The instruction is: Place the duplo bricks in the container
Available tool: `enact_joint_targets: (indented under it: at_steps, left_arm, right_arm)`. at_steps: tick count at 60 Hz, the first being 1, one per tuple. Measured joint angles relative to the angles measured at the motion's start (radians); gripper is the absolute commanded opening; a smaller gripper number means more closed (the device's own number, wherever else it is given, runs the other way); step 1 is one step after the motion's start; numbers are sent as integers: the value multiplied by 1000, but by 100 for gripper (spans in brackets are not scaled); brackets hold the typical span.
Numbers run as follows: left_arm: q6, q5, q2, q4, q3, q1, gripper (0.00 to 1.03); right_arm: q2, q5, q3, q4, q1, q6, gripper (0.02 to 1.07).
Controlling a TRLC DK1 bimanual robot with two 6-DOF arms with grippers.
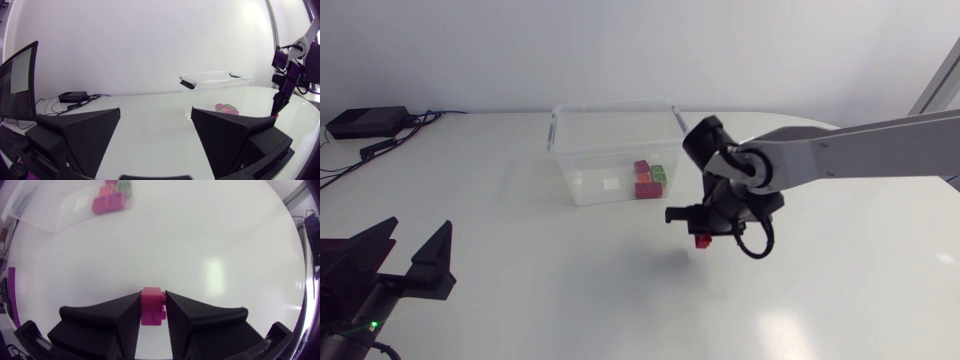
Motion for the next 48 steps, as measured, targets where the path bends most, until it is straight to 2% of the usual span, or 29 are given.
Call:
enact_joint_targets:
  at_steps: [7,17,30,43,44,46,48]
  left_arm:
    - [0,0,0,0,0,0,99]
    - [0,0,0,0,0,0,99]
    - [0,0,0,0,0,0,99]
    - [0,0,0,0,0,0,99]
    - [0,0,0,0,0,0,99]
    - [0,0,0,0,0,0,99]
    - [0,0,0,0,0,0,99]
  right_arm:
    - [-101,16,97,16,3,-44,25]
    - [-153,43,236,135,6,-142,25]
    - [-39,55,298,360,-8,-329,26]
    - [149,31,370,451,-14,-418,27]
    - [161,27,381,451,-14,-421,31]
    - [179,27,399,447,-14,-422,49]
    - [193,21,419,432,-14,-422,89]
